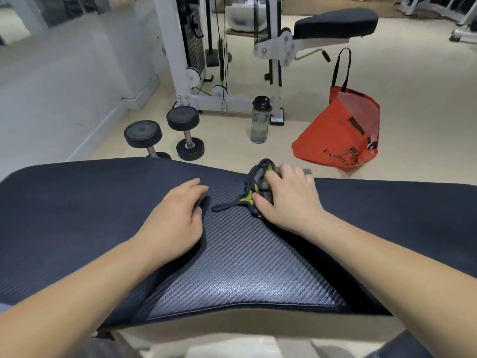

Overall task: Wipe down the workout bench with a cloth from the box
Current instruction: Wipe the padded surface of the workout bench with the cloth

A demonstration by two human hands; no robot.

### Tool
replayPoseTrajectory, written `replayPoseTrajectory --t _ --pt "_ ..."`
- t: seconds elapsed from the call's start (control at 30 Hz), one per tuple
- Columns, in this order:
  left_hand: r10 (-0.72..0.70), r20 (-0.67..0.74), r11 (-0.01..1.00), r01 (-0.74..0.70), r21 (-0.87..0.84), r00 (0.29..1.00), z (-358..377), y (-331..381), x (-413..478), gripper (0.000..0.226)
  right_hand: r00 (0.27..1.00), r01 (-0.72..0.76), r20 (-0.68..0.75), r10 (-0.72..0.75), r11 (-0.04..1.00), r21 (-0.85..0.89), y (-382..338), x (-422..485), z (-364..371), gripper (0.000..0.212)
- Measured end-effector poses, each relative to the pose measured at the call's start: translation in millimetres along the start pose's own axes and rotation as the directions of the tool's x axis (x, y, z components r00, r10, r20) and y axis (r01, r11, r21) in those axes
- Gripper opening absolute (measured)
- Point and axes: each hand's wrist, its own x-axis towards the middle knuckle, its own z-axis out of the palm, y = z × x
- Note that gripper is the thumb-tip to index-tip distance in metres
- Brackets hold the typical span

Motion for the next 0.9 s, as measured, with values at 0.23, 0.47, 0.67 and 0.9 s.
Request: replayPoseTrajectory --t 0.23,0.47,0.67,0.9 --pt "-0.070 -0.030 0.994 0.067 -0.085 0.997 0.4 4.7 15.8 0.051 0.880 0.472 0.018 -0.474 0.879 0.066 -50.8 -81.6 -8.1 0.043" --pt "0.074 0.043 0.996 -0.072 -0.057 0.996 11.0 33.6 43.1 0.051 0.963 0.257 0.084 -0.255 0.966 -0.008 37.1 -29.4 -15.6 0.056" --pt "0.117 0.069 0.992 -0.113 -0.055 0.991 20.0 54.4 66.1 0.051 0.996 -0.049 0.084 0.039 0.992 0.114 91.9 20.8 -13.1 0.036" --pt "0.130 0.028 0.990 -0.128 -0.067 0.991 26.1 67.7 79.6 0.057 0.968 0.144 0.178 -0.176 0.973 0.180 32.2 58.2 1.8 0.042"
